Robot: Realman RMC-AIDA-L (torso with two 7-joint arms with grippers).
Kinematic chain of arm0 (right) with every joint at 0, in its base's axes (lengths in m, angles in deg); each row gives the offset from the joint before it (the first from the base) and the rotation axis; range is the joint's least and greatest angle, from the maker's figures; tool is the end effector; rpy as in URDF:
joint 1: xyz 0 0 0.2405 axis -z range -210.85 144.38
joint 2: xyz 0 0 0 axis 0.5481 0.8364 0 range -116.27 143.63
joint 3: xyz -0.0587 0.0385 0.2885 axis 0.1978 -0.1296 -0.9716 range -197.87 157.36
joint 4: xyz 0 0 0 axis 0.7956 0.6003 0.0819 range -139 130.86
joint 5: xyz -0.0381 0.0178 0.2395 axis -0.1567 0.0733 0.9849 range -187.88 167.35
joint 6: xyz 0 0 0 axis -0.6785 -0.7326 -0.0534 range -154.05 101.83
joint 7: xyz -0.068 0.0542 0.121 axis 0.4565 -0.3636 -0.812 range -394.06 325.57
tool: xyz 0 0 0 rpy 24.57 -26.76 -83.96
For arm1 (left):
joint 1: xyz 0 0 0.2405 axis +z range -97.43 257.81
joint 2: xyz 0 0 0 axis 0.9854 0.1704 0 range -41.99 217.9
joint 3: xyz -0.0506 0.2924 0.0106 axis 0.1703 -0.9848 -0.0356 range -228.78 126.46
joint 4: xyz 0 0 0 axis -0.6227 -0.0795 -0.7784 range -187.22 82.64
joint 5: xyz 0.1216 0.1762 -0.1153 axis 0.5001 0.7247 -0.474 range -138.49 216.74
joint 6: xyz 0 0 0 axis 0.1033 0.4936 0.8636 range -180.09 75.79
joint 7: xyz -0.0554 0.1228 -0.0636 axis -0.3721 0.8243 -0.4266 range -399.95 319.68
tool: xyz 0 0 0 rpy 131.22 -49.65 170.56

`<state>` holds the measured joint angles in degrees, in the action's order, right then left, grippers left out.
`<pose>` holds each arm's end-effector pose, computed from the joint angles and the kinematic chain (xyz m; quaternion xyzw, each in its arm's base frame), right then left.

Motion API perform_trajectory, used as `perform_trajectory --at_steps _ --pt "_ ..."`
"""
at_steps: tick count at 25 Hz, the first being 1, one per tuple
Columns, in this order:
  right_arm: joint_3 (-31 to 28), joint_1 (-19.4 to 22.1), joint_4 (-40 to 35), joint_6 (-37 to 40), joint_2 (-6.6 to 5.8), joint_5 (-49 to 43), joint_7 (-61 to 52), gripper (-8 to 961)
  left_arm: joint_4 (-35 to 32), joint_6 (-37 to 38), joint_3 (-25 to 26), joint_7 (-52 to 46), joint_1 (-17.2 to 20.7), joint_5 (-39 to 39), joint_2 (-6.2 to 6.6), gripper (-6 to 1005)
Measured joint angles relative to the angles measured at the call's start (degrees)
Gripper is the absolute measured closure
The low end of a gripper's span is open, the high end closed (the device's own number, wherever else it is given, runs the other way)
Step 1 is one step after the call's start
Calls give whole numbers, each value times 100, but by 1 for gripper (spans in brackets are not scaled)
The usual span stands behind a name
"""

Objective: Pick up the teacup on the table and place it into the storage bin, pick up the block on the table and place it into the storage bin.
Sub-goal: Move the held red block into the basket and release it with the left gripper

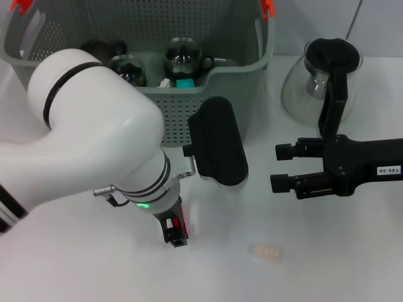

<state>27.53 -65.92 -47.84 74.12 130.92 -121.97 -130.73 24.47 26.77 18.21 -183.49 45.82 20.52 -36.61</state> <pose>0.2635 0.3752 -0.0078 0.9403 -0.2457 -0.2354 0.0059 -0.1632 0.3557 -0.1433 -0.9400 -0.0507 0.3052 0.1437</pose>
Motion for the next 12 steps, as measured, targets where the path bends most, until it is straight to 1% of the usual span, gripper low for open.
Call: perform_trajectory --at_steps 6,12 --pt "-46 34 0 30 32 -28 55 56 194 154 176 5 50 -3 14 357" --pt "-45 61 0 47 36 -19 79 57 768 510 478 164 314 -4 25 357"
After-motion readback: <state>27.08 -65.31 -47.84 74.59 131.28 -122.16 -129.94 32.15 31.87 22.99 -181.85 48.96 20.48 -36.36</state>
